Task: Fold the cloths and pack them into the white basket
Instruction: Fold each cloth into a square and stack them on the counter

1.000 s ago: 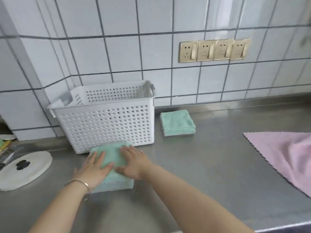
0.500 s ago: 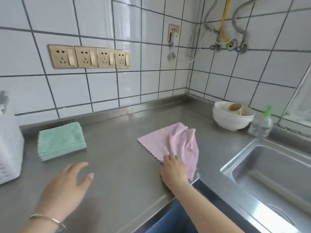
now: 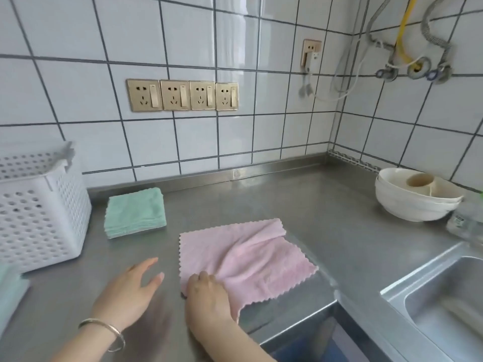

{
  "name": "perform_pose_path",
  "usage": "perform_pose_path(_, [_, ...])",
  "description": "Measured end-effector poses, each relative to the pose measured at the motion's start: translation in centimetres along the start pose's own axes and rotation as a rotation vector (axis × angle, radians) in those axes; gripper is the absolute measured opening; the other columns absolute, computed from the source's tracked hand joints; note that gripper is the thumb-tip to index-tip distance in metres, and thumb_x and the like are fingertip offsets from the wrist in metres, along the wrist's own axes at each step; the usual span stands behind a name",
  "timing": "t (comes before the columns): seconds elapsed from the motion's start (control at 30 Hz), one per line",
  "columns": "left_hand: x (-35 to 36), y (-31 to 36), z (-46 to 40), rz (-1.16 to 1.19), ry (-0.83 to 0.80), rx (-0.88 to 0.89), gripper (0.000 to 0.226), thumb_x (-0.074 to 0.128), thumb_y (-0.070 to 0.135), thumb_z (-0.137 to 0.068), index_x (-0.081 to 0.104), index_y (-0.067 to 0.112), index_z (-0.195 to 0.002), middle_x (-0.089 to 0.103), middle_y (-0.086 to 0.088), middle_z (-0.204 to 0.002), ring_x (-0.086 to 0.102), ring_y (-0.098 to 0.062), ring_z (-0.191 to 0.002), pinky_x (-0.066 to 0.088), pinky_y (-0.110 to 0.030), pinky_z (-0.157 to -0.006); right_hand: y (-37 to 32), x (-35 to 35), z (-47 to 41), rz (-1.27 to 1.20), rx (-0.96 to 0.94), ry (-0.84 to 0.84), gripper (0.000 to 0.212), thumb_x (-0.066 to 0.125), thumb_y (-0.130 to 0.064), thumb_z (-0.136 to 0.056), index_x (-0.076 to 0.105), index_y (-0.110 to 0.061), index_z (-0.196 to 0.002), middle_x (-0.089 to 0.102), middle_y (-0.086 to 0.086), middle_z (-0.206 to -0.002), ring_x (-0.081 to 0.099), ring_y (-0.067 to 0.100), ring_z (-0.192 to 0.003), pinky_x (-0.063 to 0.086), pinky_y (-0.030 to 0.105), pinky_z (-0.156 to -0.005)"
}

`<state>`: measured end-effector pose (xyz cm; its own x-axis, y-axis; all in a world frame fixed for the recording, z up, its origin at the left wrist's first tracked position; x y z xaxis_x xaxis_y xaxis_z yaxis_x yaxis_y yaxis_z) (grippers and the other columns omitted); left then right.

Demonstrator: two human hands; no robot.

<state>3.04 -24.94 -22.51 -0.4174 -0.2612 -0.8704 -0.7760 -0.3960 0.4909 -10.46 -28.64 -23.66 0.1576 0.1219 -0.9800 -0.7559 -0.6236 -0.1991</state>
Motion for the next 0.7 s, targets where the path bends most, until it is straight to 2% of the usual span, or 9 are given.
perform_pose_path(0.13, [-1.0, -4.3, 0.5, 0.034, -0.015, -0.109, 0.046, 0.048, 0.038, -0.090, 0.044, 0.028, -0.135, 0.046, -0.005, -0.141, 0.044, -0.025, -0.128, 0.035, -0.036, -0.106, -8.4, 3.2, -0.7, 0.097, -0.205, -0.061, 0.038, 0.041, -0.004, -0.093, 0.039, 0.003, -0.130, 0.048, 0.020, -0.119, 0.044, 0.033, -0.111, 0.040, 0.038, -0.087])
perform_pose_path(0.23, [-2.5, -7.5, 1.0, 0.106, -0.013, -0.191, 0.046, 0.047, 0.036, -0.091, 0.044, 0.022, -0.136, 0.043, -0.010, -0.140, 0.046, -0.026, -0.124, 0.032, -0.033, -0.105, -13.4, 3.6, -0.5, -0.067, -0.253, -0.098, 0.042, 0.043, -0.004, -0.093, 0.036, 0.006, -0.133, 0.047, 0.024, -0.127, 0.042, 0.034, -0.117, 0.037, 0.039, -0.098])
perform_pose_path(0.33, [-4.1, -9.5, 1.3, 0.122, -0.007, -0.220, 0.036, 0.046, 0.028, -0.093, 0.053, 0.017, -0.127, 0.049, -0.013, -0.132, 0.050, -0.027, -0.117, 0.033, -0.027, -0.096, -15.6, 3.2, 0.5, -0.332, -0.286, -0.115, 0.030, 0.042, -0.009, -0.093, 0.053, 0.001, -0.118, 0.055, 0.023, -0.118, 0.050, 0.035, -0.109, 0.041, 0.041, -0.093])
perform_pose_path(0.4, [-4.9, -10.2, 1.4, 0.035, -0.010, -0.216, 0.029, 0.043, 0.036, -0.091, 0.060, 0.020, -0.107, 0.053, -0.012, -0.119, 0.051, -0.025, -0.108, 0.033, -0.026, -0.085, -13.7, 2.2, 0.6, -0.547, -0.271, -0.022, 0.027, 0.044, -0.014, -0.090, 0.062, -0.009, -0.110, 0.061, 0.014, -0.110, 0.056, 0.029, -0.101, 0.047, 0.036, -0.086])
perform_pose_path(0.5, [-5.2, -10.5, 0.5, -0.128, 0.011, -0.140, 0.039, 0.039, 0.028, -0.095, 0.049, 0.018, -0.131, 0.041, -0.003, -0.144, 0.040, -0.019, -0.131, 0.030, -0.026, -0.103, -5.6, -1.3, -0.8, -0.357, -0.111, 0.455, 0.032, 0.070, -0.006, -0.061, 0.069, -0.018, -0.091, 0.067, 0.003, -0.083, 0.064, 0.024, -0.074, 0.050, 0.027, -0.056])
perform_pose_path(0.53, [-4.8, -10.1, -0.1, -0.201, -0.007, -0.079, 0.043, 0.035, 0.029, -0.096, 0.041, 0.023, -0.138, 0.033, 0.002, -0.150, 0.031, -0.016, -0.138, 0.024, -0.026, -0.110, -2.3, -1.6, -1.1, -0.279, 0.022, 0.500, 0.034, 0.074, -0.006, -0.052, 0.069, -0.018, -0.083, 0.066, 0.002, -0.074, 0.063, 0.025, -0.065, 0.047, 0.027, -0.049])
perform_pose_path(0.57, [-4.1, -9.5, -0.6, -0.284, -0.052, -0.018, 0.047, 0.028, 0.035, -0.096, 0.033, 0.028, -0.142, 0.026, 0.007, -0.154, 0.022, -0.013, -0.142, 0.018, -0.027, -0.114, 0.6, -1.8, -1.3, -0.203, 0.147, 0.501, 0.033, 0.072, -0.006, -0.056, 0.067, -0.018, -0.086, 0.066, 0.004, -0.076, 0.061, 0.027, -0.067, 0.046, 0.029, -0.050])
perform_pose_path(0.63, [-2.5, -8.7, -1.5, -0.391, -0.140, 0.061, 0.069, 0.005, 0.054, -0.082, 0.023, 0.033, -0.145, 0.015, 0.010, -0.156, 0.010, -0.012, -0.145, 0.007, -0.032, -0.117, 4.6, -1.0, -1.7, -0.080, 0.345, 0.326, 0.036, 0.050, -0.012, -0.082, 0.054, -0.019, -0.116, 0.060, 0.006, -0.109, 0.055, 0.028, -0.098, 0.045, 0.036, -0.072])
perform_pose_path(0.7, [-1.1, -8.8, -2.5, -0.415, -0.185, 0.072, 0.091, -0.012, 0.063, -0.063, 0.016, 0.037, -0.146, 0.008, 0.011, -0.157, 0.004, -0.014, -0.146, 0.003, -0.037, -0.118, 6.4, 0.0, -1.5, -0.117, 0.379, 0.194, 0.044, 0.036, -0.022, -0.093, 0.033, -0.023, -0.137, 0.048, 0.001, -0.132, 0.045, 0.024, -0.118, 0.039, 0.034, -0.090])
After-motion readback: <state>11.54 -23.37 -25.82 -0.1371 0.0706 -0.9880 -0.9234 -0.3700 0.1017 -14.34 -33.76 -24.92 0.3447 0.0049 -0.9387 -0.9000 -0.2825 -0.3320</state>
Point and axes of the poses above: each hand's wrist, its own z-axis away from the middle knuckle, its own x-axis out of the palm, y = z × x, the point moved 8 cm from there along -z, towards the middle knuckle
